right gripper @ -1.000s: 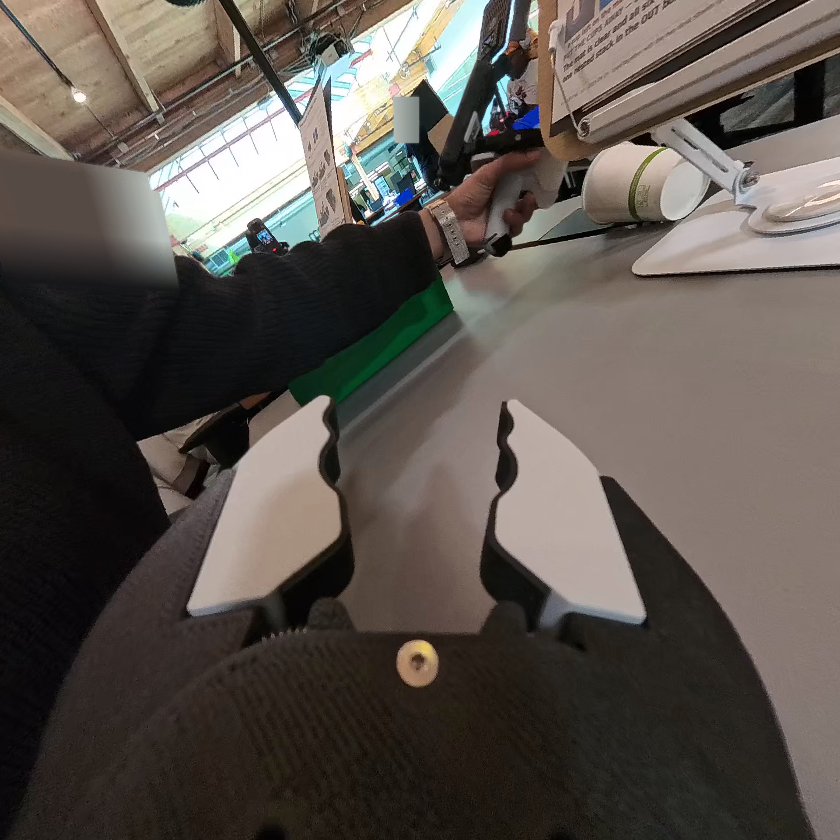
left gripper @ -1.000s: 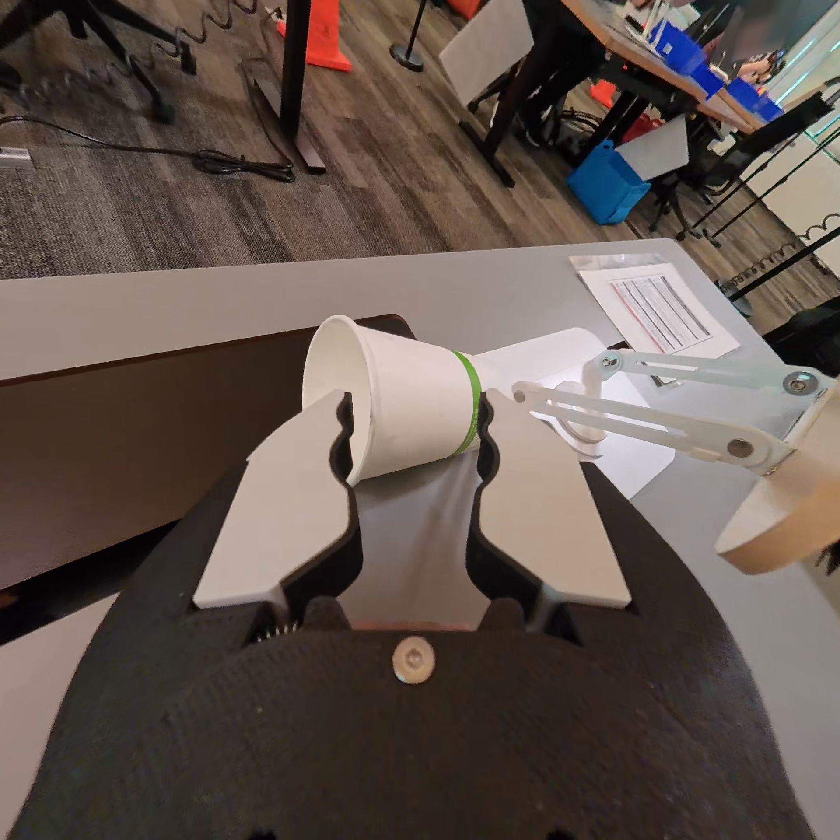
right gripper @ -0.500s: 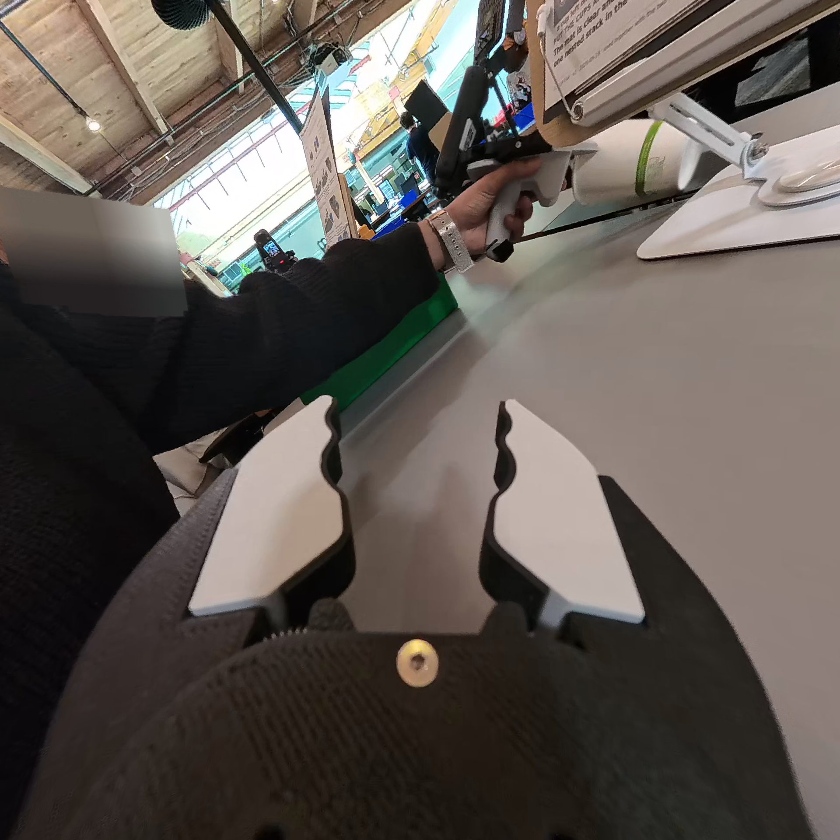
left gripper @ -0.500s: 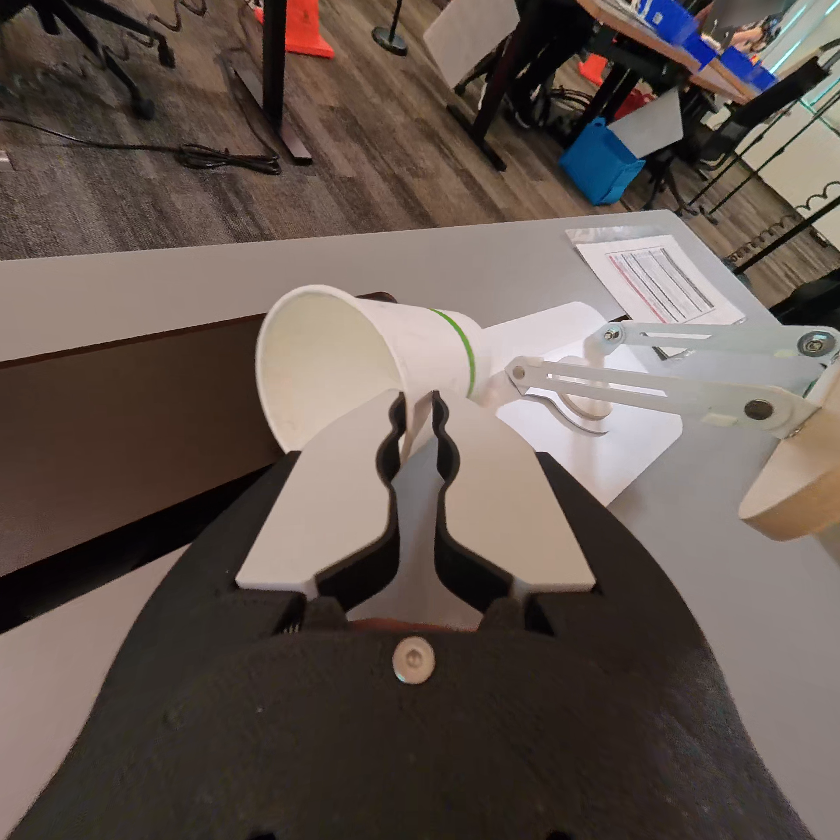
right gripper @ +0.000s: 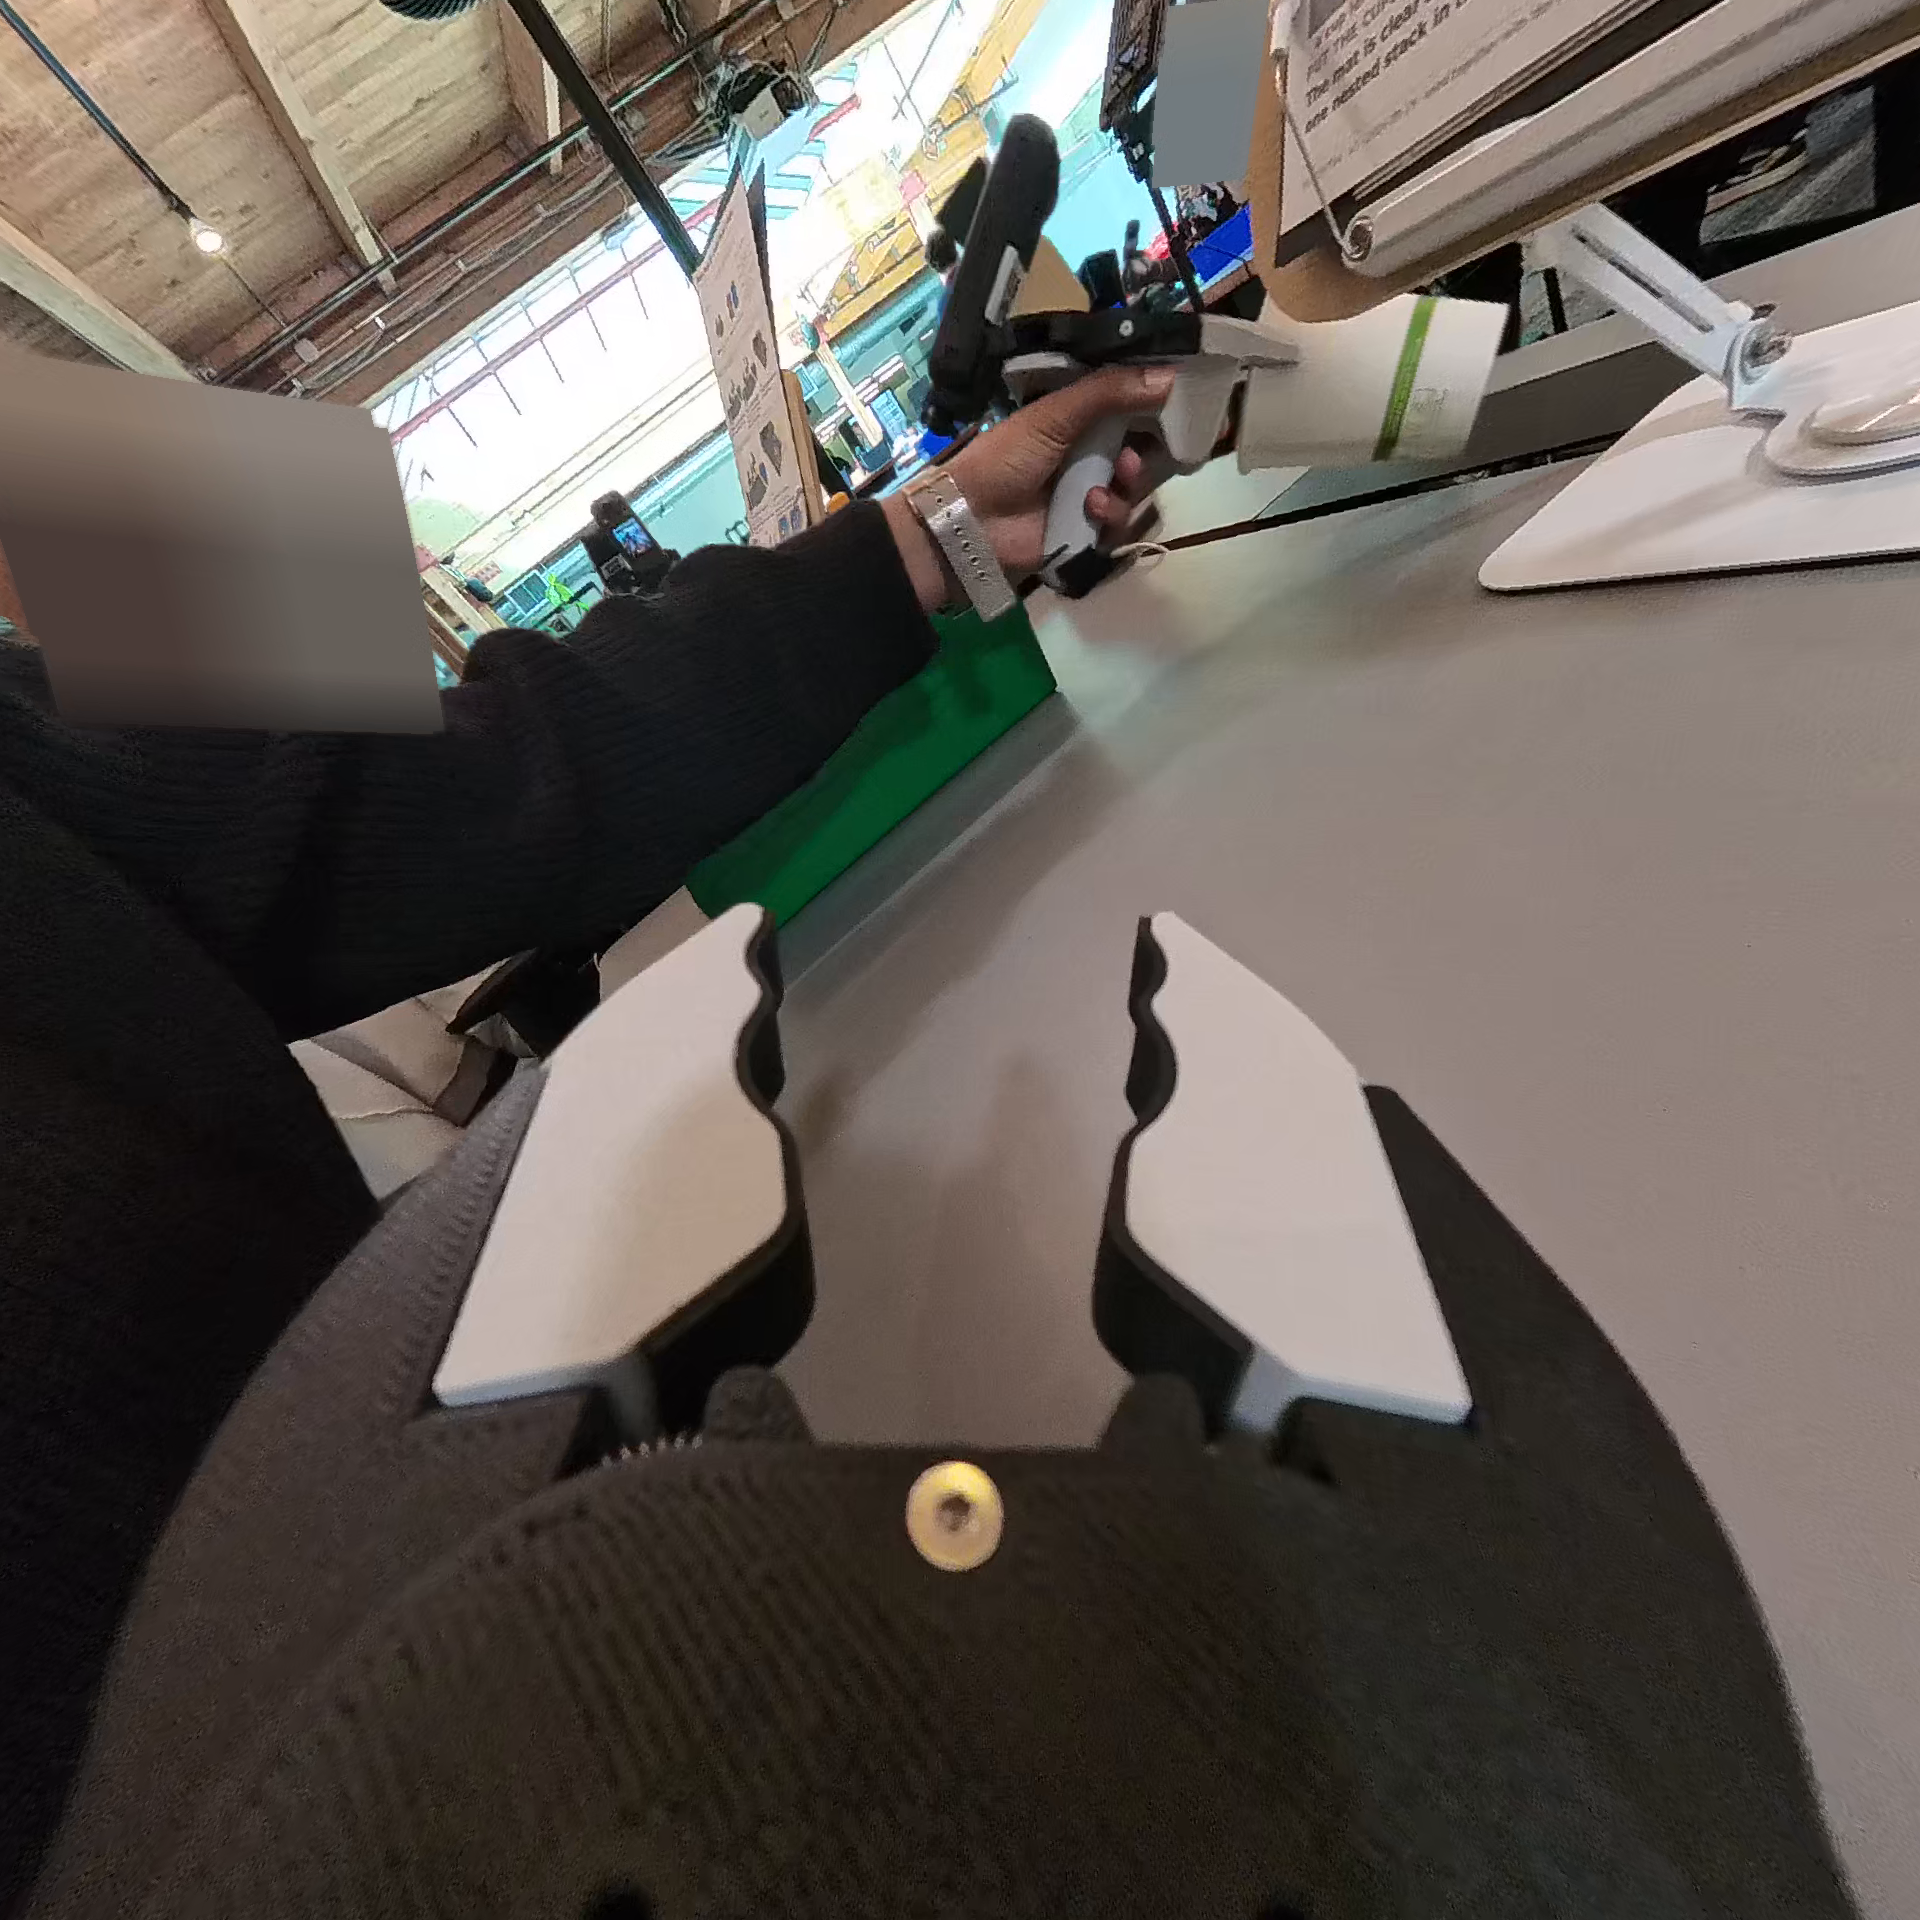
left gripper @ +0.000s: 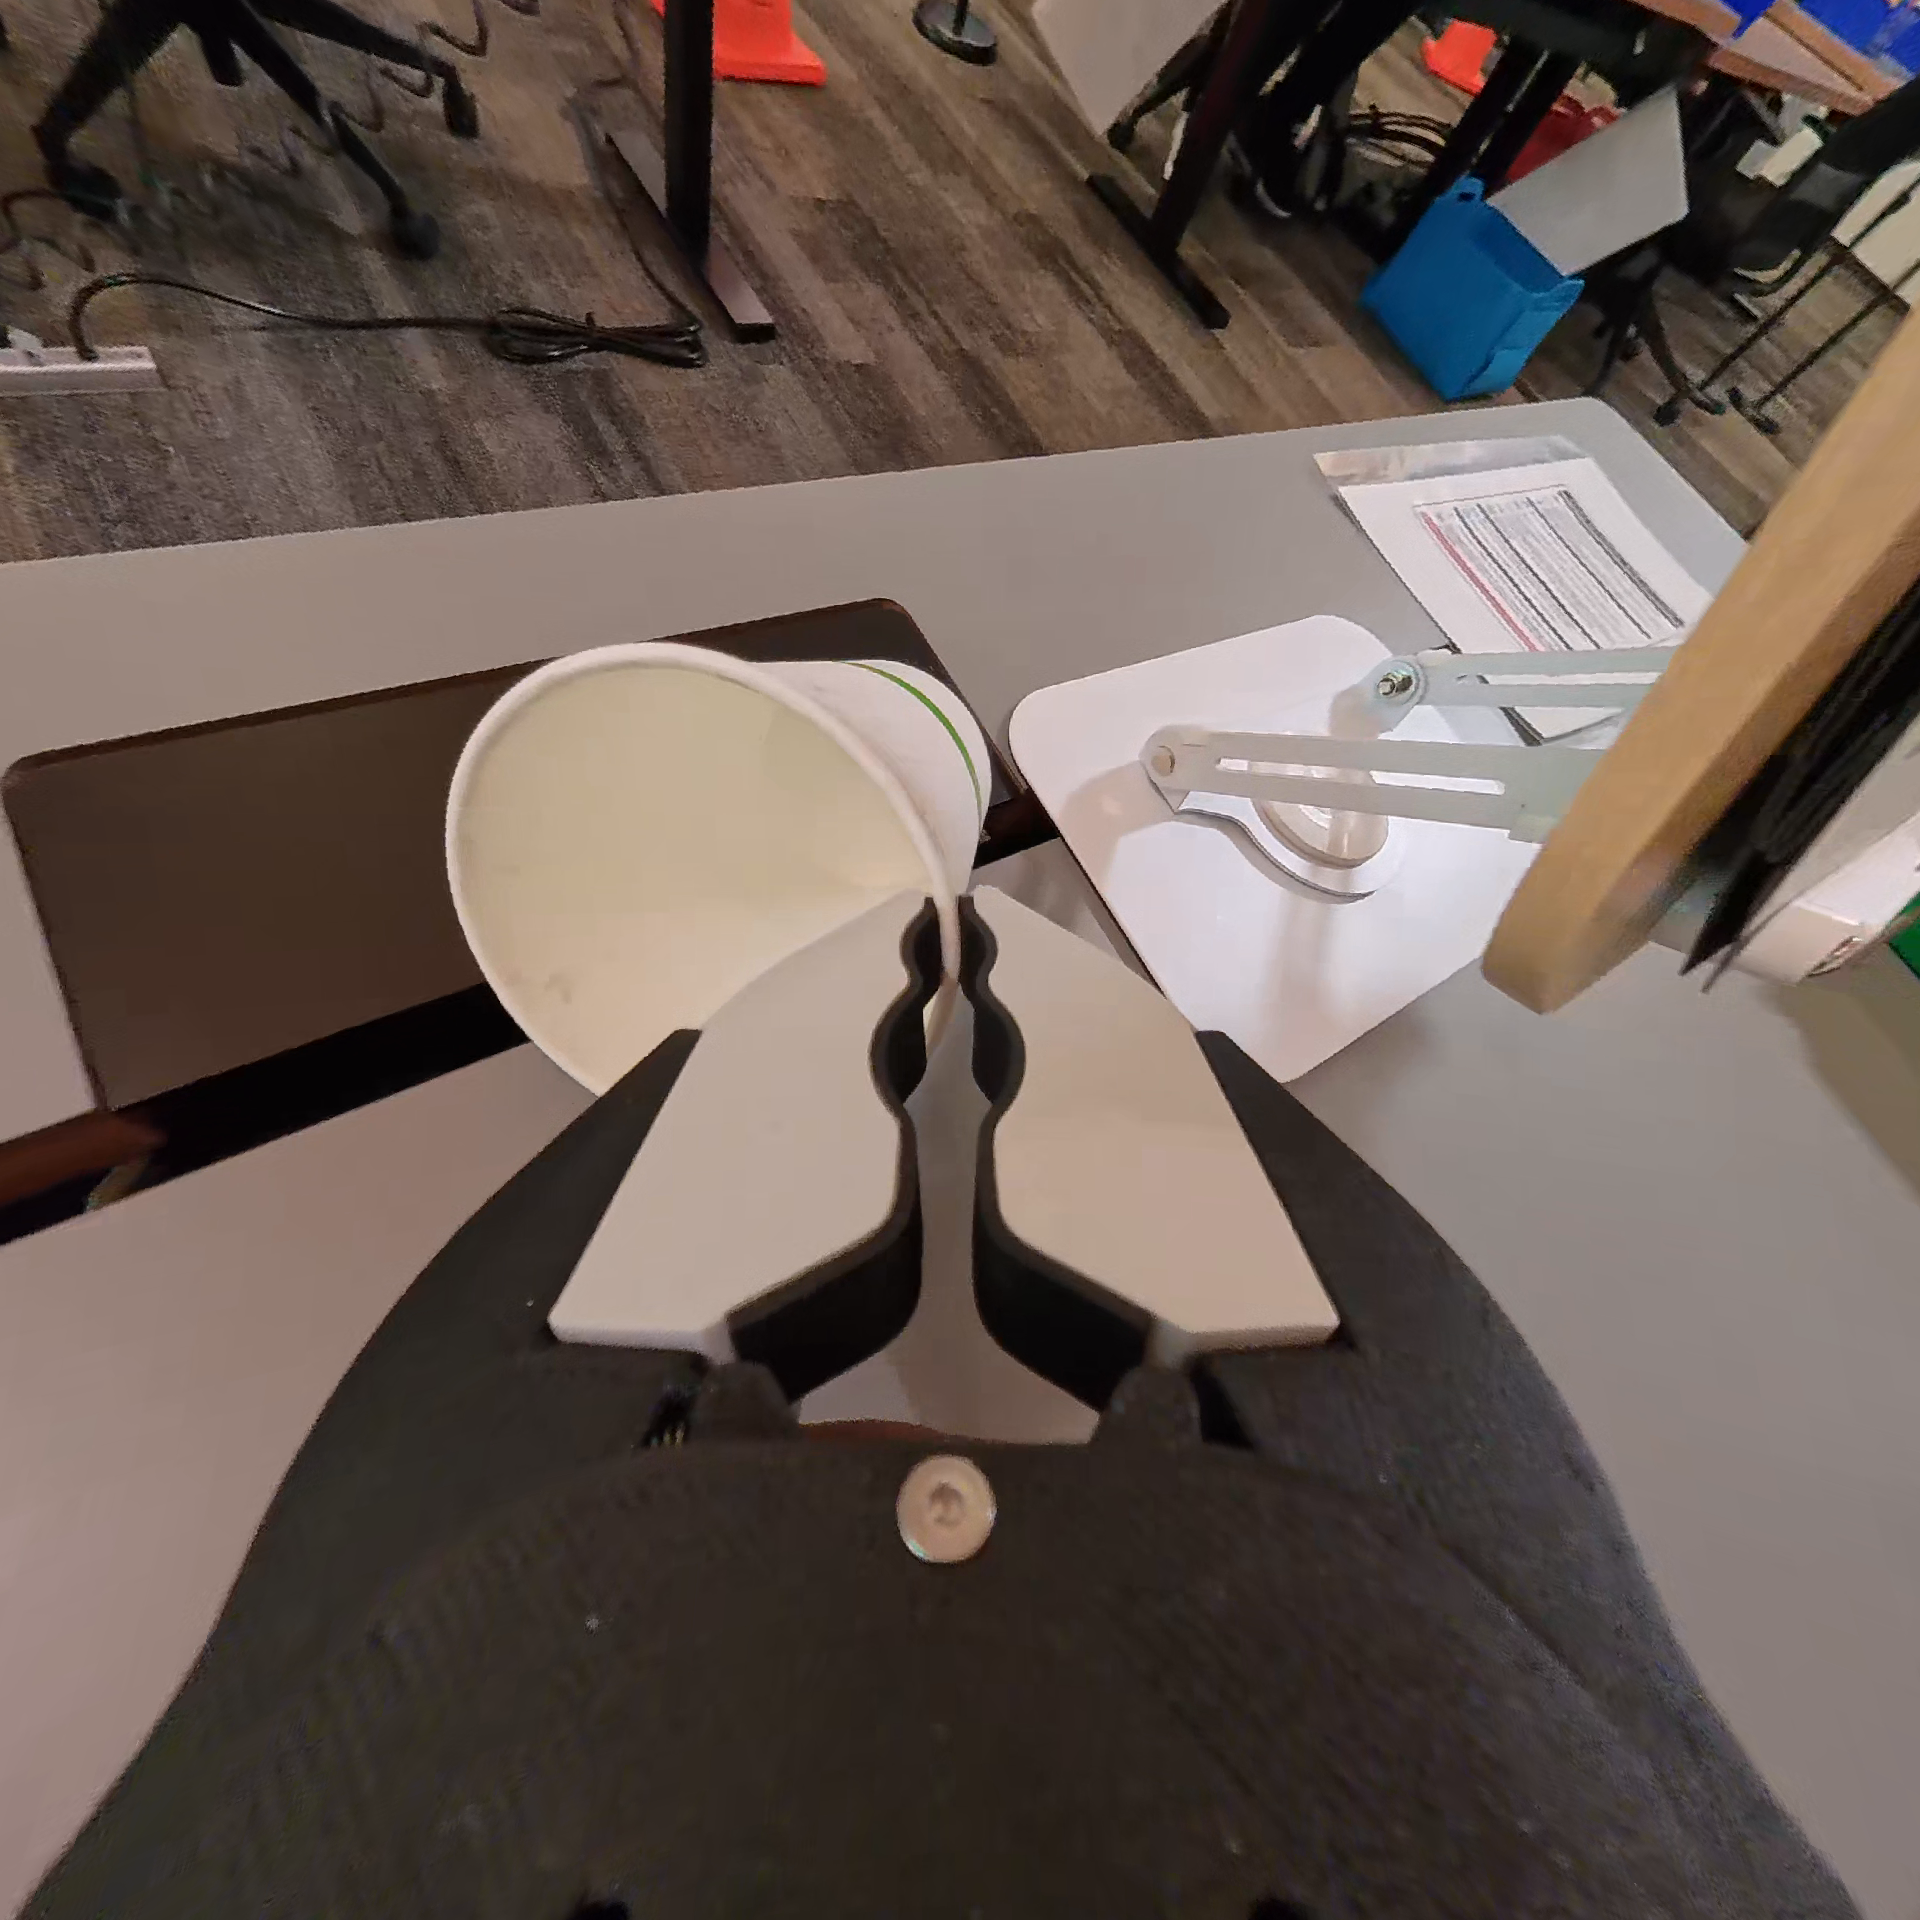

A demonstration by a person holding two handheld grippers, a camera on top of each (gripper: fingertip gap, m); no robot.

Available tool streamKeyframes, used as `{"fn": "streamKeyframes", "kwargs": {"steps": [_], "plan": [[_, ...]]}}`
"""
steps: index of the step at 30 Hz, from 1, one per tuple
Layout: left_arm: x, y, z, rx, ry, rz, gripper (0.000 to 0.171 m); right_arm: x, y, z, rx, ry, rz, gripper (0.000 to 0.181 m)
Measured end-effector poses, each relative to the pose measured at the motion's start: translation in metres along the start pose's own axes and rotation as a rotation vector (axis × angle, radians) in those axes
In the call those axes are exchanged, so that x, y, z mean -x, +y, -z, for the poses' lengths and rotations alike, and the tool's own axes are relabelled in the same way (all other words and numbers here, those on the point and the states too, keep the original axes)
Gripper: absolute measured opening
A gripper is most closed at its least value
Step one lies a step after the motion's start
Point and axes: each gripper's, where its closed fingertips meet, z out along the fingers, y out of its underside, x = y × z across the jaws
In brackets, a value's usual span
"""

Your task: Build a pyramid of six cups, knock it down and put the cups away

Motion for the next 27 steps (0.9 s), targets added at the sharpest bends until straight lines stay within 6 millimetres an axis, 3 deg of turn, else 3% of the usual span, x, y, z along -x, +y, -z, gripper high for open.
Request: {"fn": "streamKeyframes", "kwargs": {"steps": [5, 8, 13, 19, 23, 27], "plan": [[0.003, -0.003, 0.037, -0.084, -0.173, 0.115, 0.004, -0.003, 0.004, 0.0, 0.018, 0.009, 0.024, 0.065], [-0.014, 0.003, 0.065, -0.154, -0.225, 0.172, 0.004, -0.005, 0.007, 0.0, 0.036, 0.02, 0.051, 0.064], [-0.067, 0.027, 0.119, -0.187, -0.249, 0.123, 0.004, -0.011, 0.02, -0.001, 0.111, 0.043, 0.141, 0.064], [-0.154, 0.089, 0.167, -0.167, -0.194, -0.013, 0.004, -0.005, 0.022, -0.002, 0.114, 0.045, 0.2, 0.065], [-0.215, 0.138, 0.172, -0.167, -0.111, -0.123, 0.004, 0.002, 0.014, 0.001, 0.074, 0.085, 0.334, 0.065], [-0.258, 0.18, 0.162, -0.121, -0.047, -0.2, 0.004, 0.013, 0.005, 0.003, 0.021, 0.135, 0.565, 0.064]]}}
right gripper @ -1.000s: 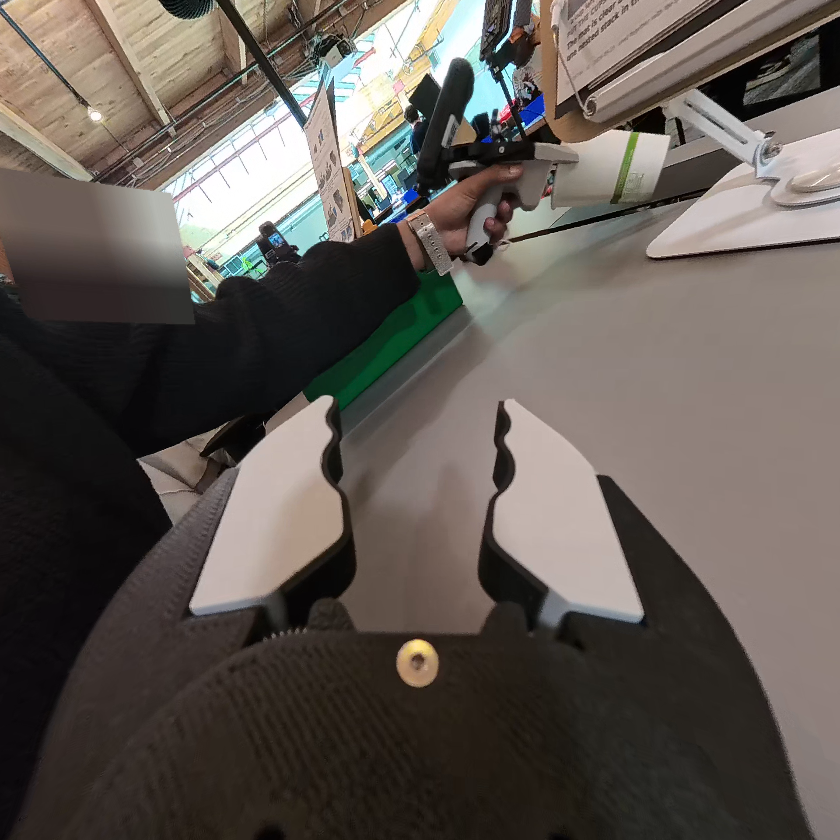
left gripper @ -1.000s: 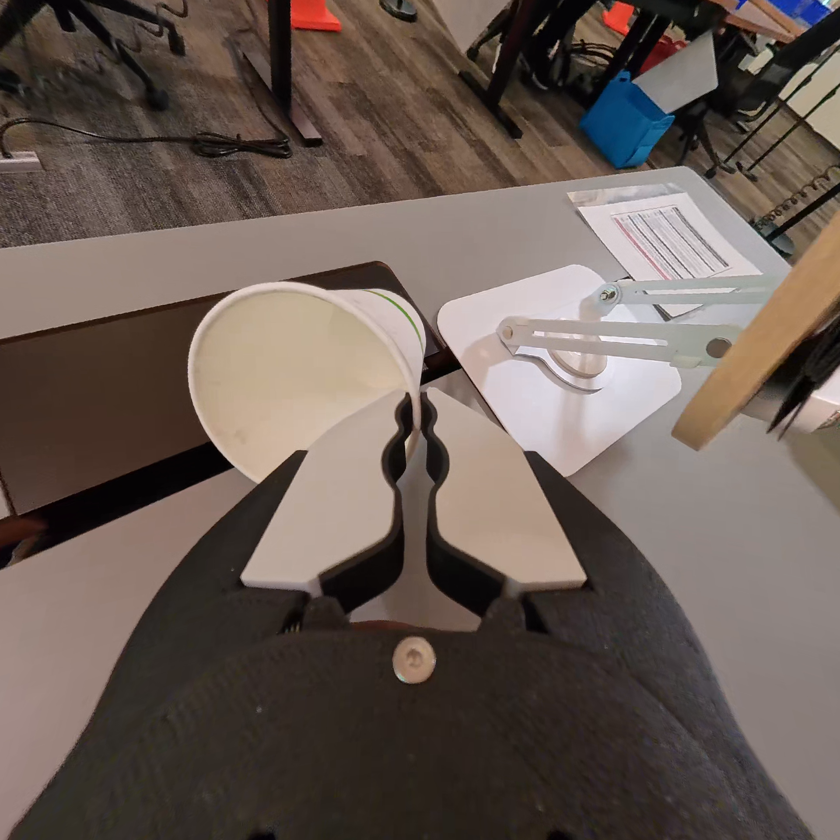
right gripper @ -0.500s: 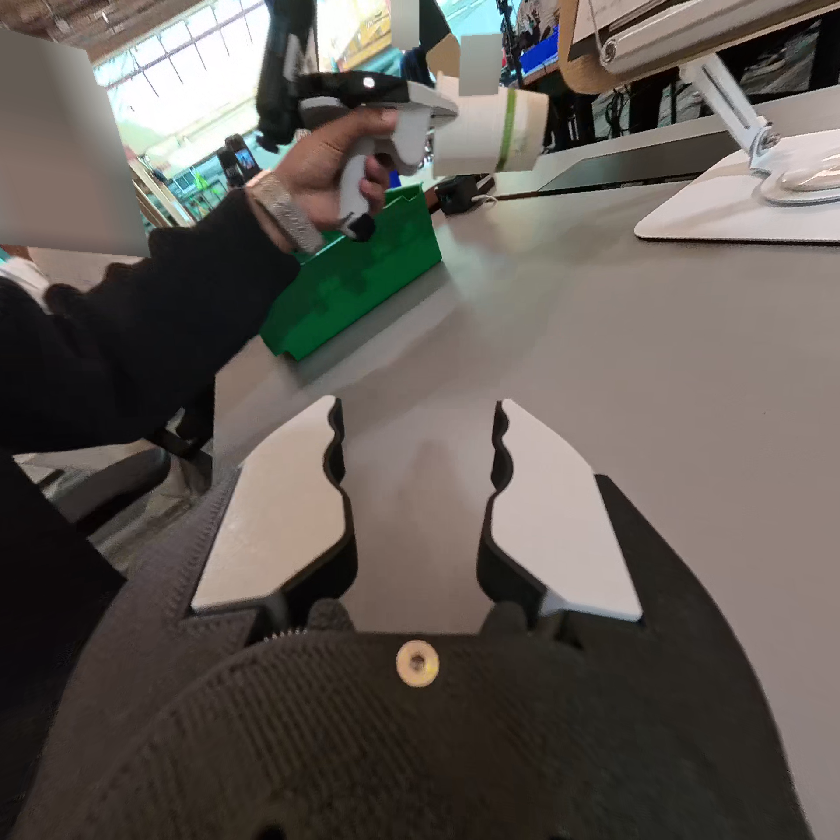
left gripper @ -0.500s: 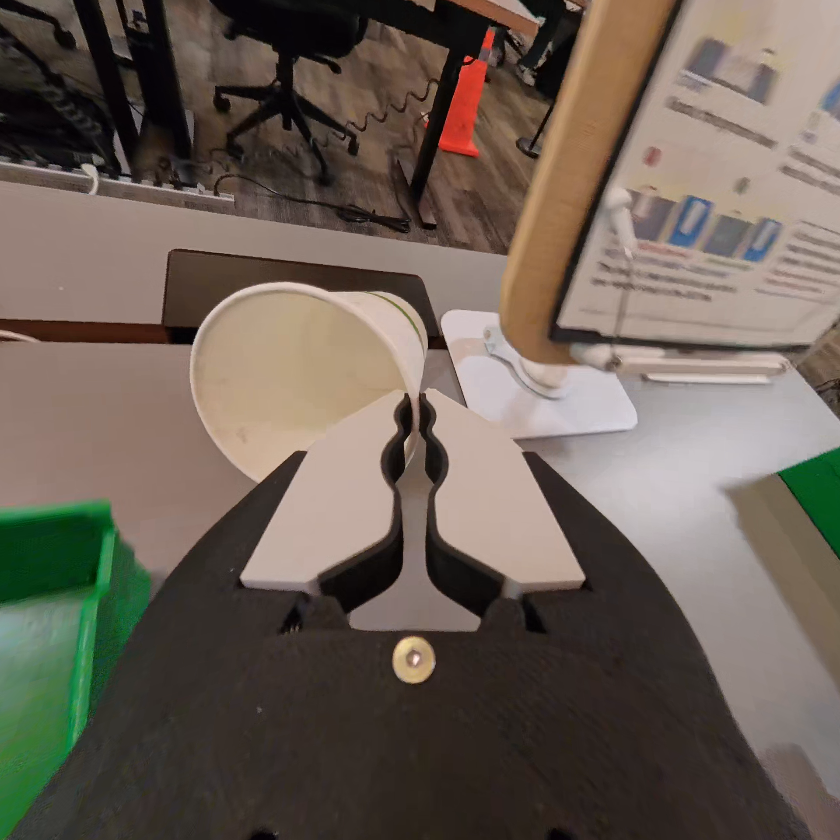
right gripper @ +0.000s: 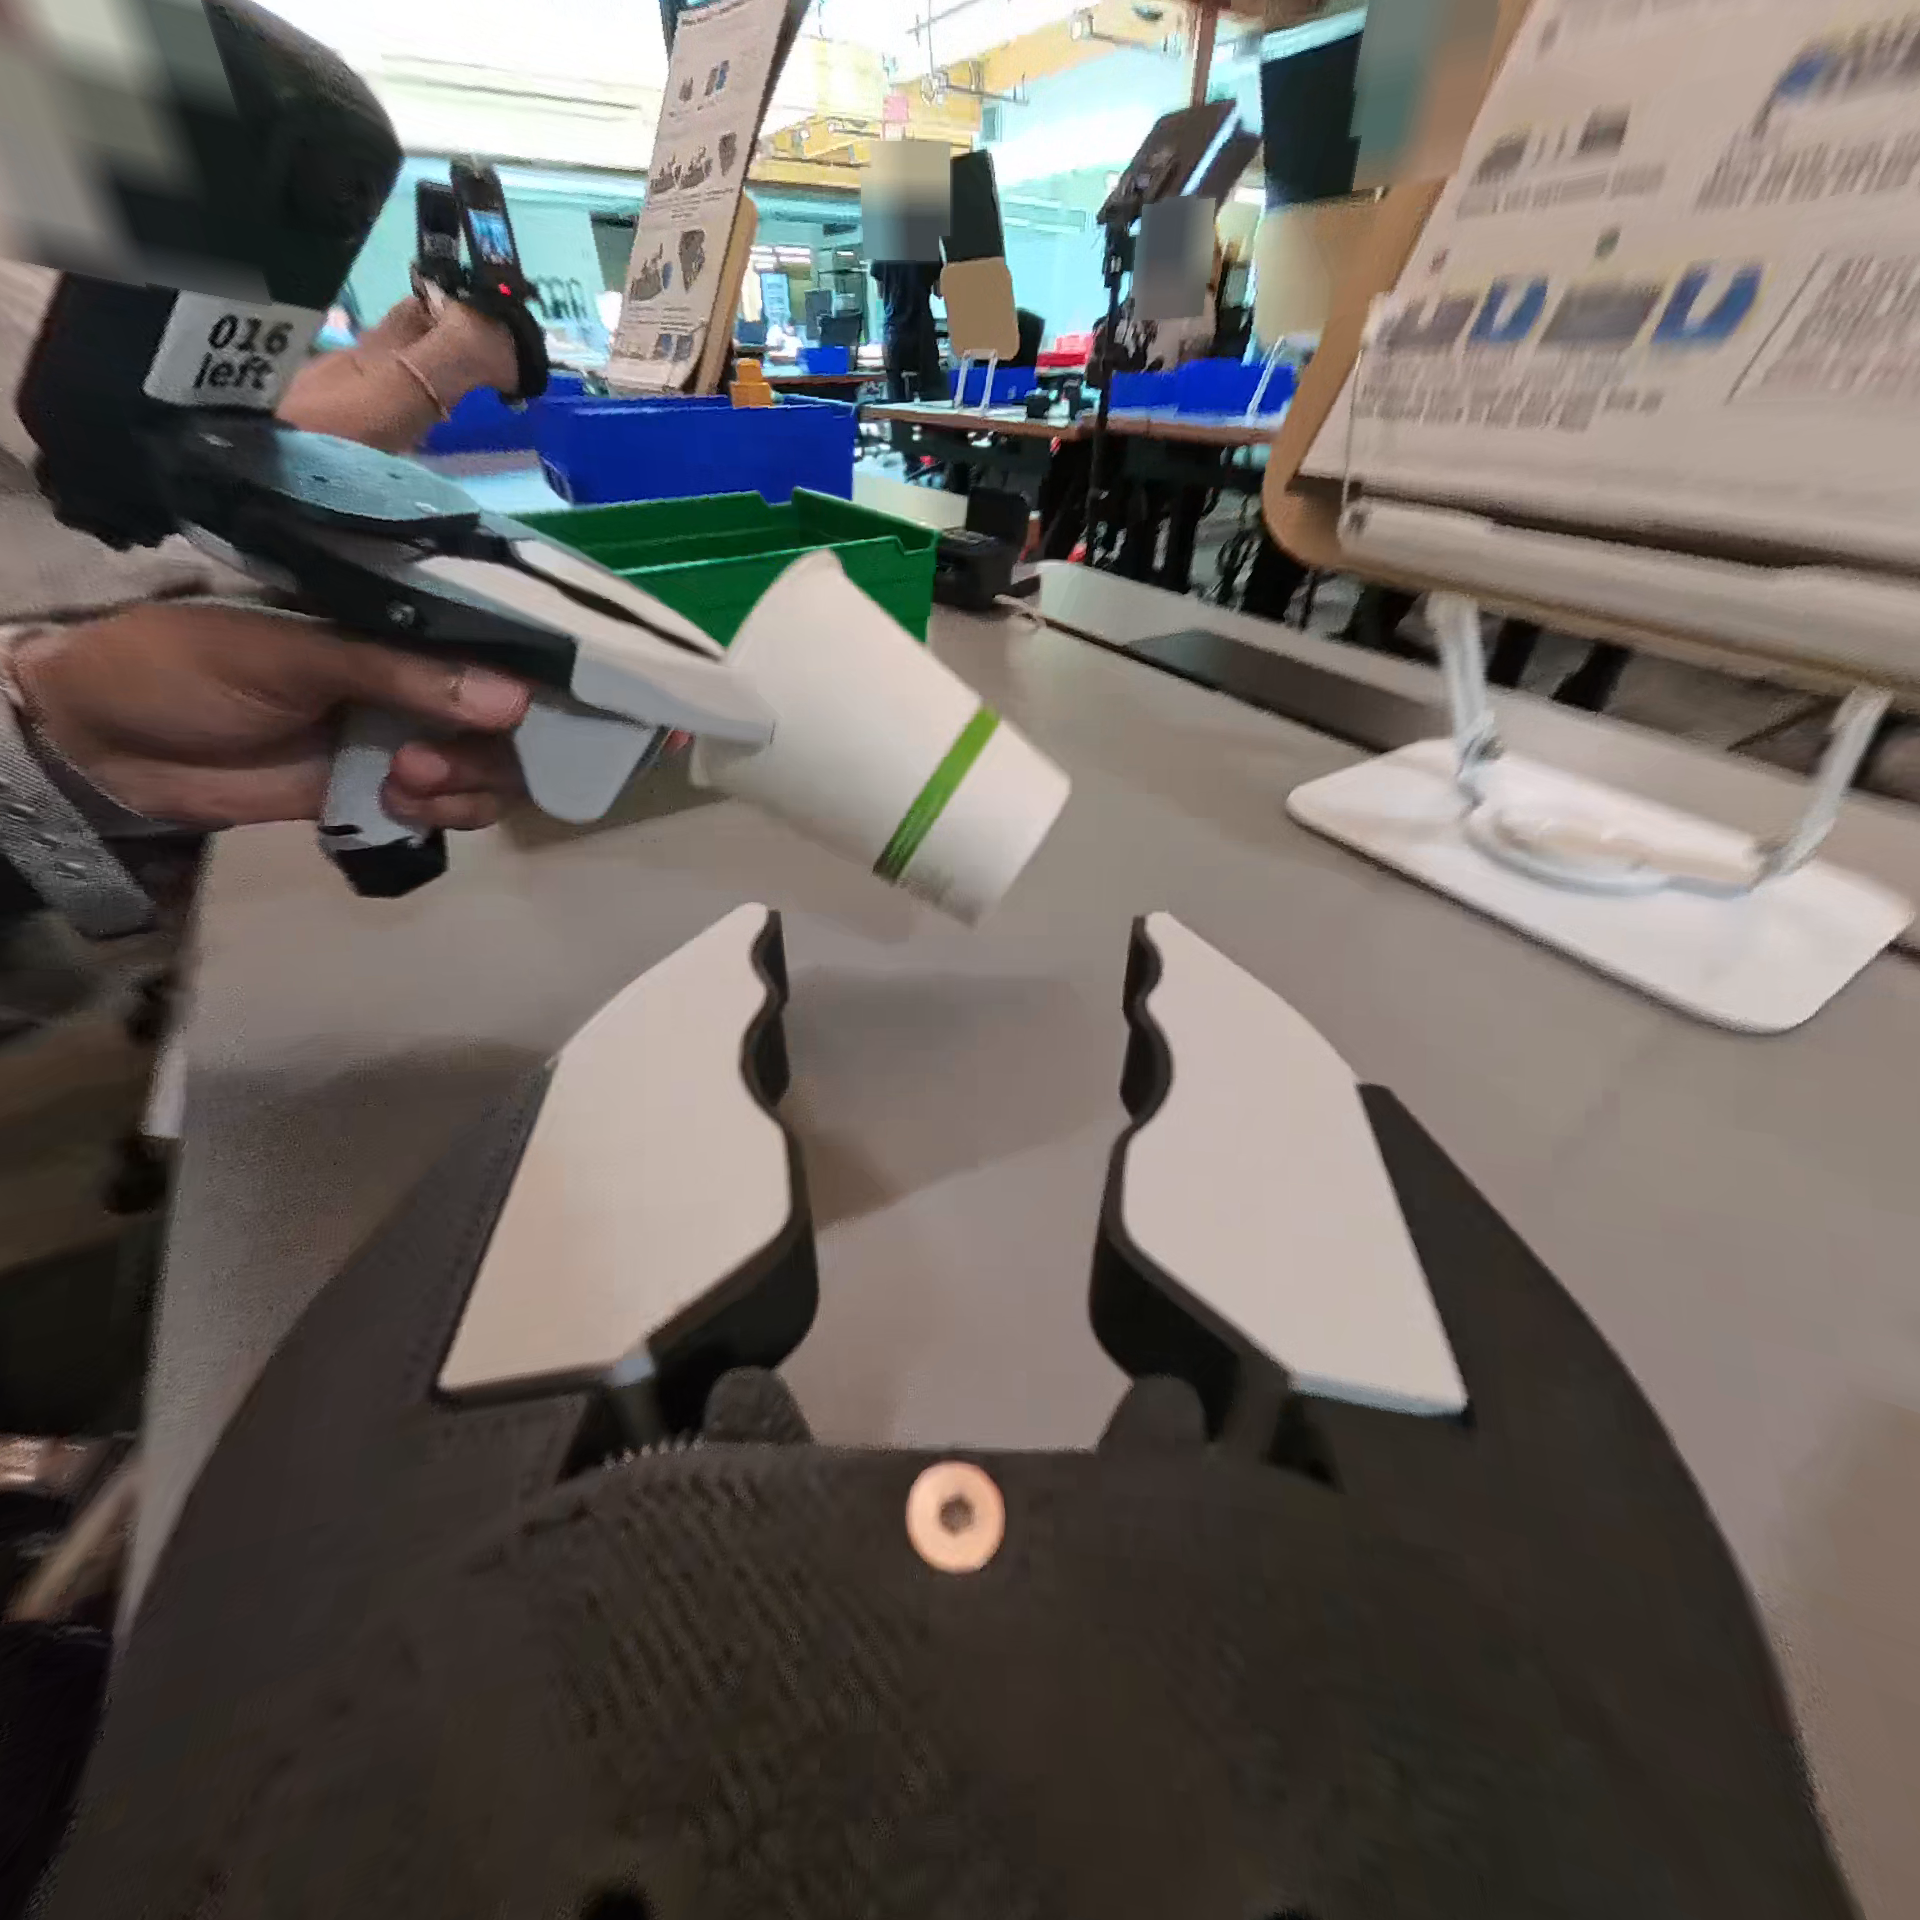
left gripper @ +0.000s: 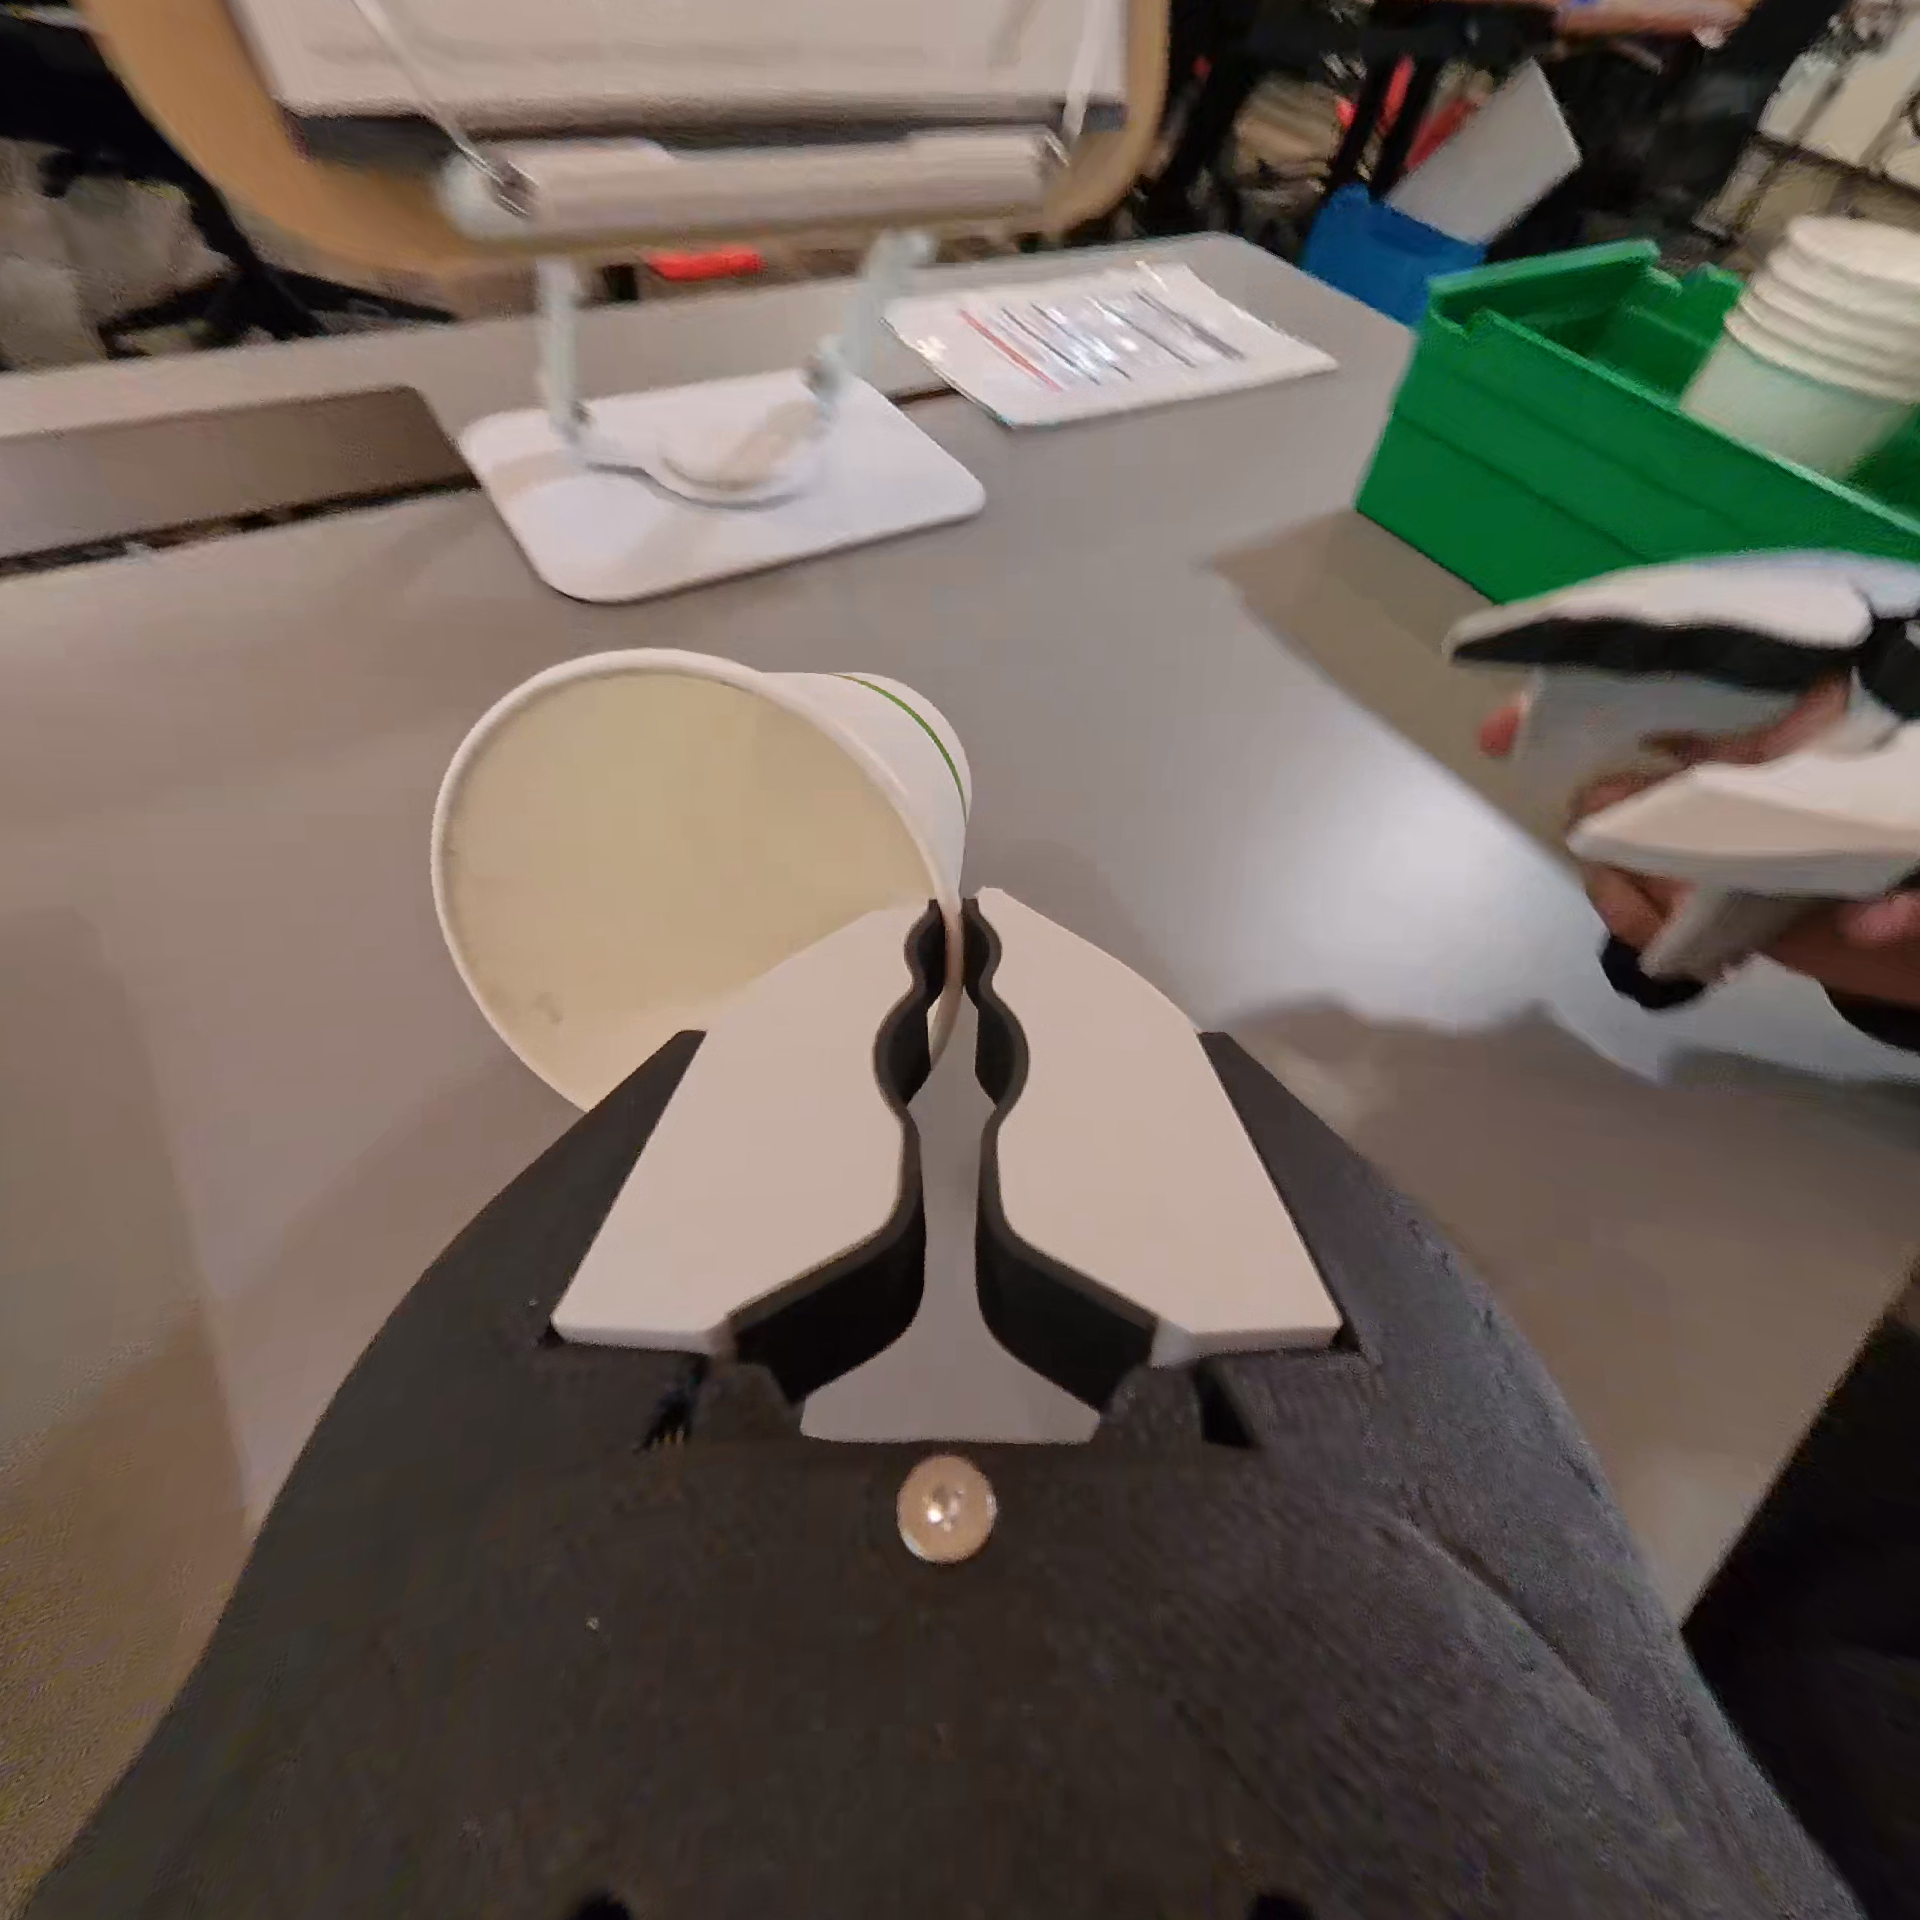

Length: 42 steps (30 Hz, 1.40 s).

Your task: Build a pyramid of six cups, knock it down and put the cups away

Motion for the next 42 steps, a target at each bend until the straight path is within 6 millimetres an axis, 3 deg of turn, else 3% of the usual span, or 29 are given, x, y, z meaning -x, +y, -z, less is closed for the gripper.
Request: {"fn": "streamKeyframes", "kwargs": {"steps": [5, 9, 17, 26, 31, 33, 38, 42], "plan": [[-0.047, 0.024, -0.012, 0.072, 0.168, -0.113, 0.004, 0.011, 0.005, -0.004, 0.055, 0.01, 0.209, 0.071], [-0.079, 0.032, -0.007, 0.089, 0.387, -0.109, 0.004, 0.019, 0.011, -0.004, 0.099, -0.025, 0.287, 0.076], [-0.101, 0.039, 0.001, 0.099, 0.56, -0.135, 0.004, 0.028, 0.046, -0.01, 0.276, -0.078, 0.423, 0.075], [-0.107, 0.036, 0.011, 0.076, 0.655, -0.098, 0.004, 0.032, 0.06, -0.014, 0.338, -0.073, 0.498, 0.071], [-0.105, 0.031, 0.012, 0.034, 0.648, -0.099, 0.004, 0.031, 0.054, -0.014, 0.322, -0.06, 0.507, 0.07], [-0.099, 0.025, 0.011, -0.011, 0.611, -0.086, 0.005, 0.028, 0.051, -0.014, 0.315, -0.047, 0.488, 0.07], [-0.079, 0.016, 0.005, -0.066, 0.501, -0.033, 0.035, 0.01, 0.052, -0.012, 0.332, 0.005, 0.429, 0.07], [-0.057, 0.016, -0.001, -0.074, 0.449, 0.068, 0.043, -0.003, 0.038, -0.009, 0.269, 0.041, 0.289, 0.07]]}}
